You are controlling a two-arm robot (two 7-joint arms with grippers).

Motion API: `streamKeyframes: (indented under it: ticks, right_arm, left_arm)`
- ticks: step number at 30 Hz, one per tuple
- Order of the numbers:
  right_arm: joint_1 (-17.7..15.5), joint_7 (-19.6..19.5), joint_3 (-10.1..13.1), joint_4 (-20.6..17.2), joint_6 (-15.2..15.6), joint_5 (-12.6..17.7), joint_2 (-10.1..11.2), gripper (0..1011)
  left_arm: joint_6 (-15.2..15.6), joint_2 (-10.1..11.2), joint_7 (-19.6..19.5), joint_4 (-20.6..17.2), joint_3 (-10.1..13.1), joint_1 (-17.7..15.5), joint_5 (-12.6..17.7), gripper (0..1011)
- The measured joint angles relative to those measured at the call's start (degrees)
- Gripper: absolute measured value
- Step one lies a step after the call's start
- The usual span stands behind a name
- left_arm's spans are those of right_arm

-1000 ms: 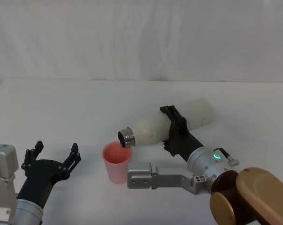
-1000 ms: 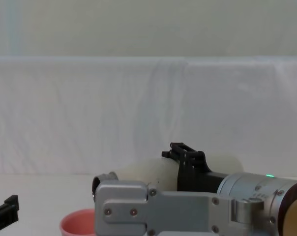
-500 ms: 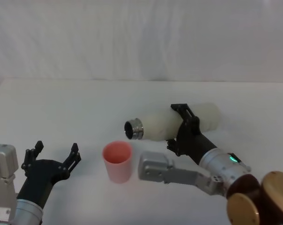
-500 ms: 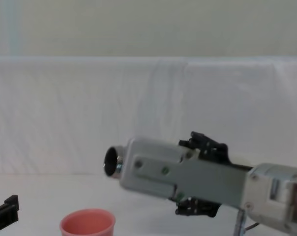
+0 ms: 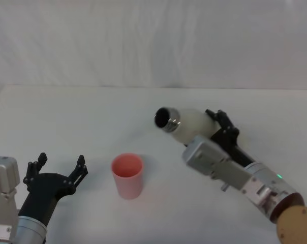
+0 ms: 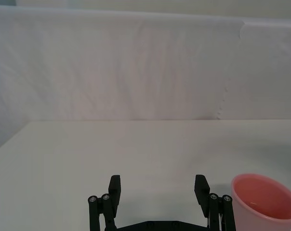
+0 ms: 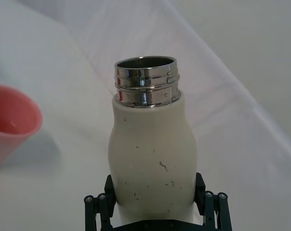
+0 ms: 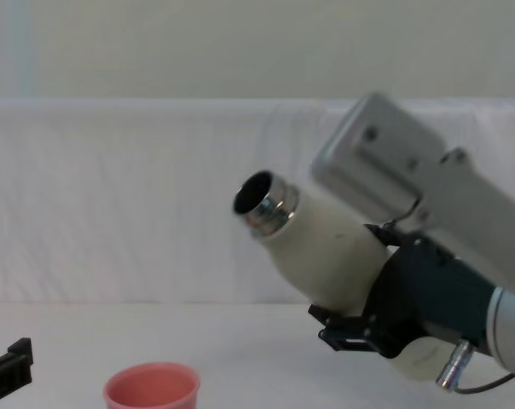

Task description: Grasp the thermos with one hand and pour water into the cup lid.

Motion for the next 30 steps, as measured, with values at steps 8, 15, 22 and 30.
streamKeyframes:
  ticks: [8, 15, 22, 30]
  right_arm:
    - [-1.19, 1.59, 4.49, 0.41, -0.65, 10.71, -2.15, 962]
    - [-0.69, 3.01, 6.78, 2.23, -0.69, 19.16, -4.34, 962]
    - [0.24, 3.58, 6.86, 3.92, -0.44, 23.84, -5.63, 962]
    - [1.38, 4.39, 6.37, 6.27, 0.35, 28.51, -6.85, 962]
  left_arm:
    - [0.0, 0.0, 0.0, 0.0, 0.0, 0.0, 0.0, 1001]
    - [0.0, 0.0, 0.0, 0.0, -0.01, 0.0, 0.0, 1001]
    - [0.0, 0.0, 0.0, 0.0, 0.0, 0.0, 0.0, 1001]
    - [0.0, 0.0, 0.0, 0.0, 0.0, 0.0, 0.0, 1001]
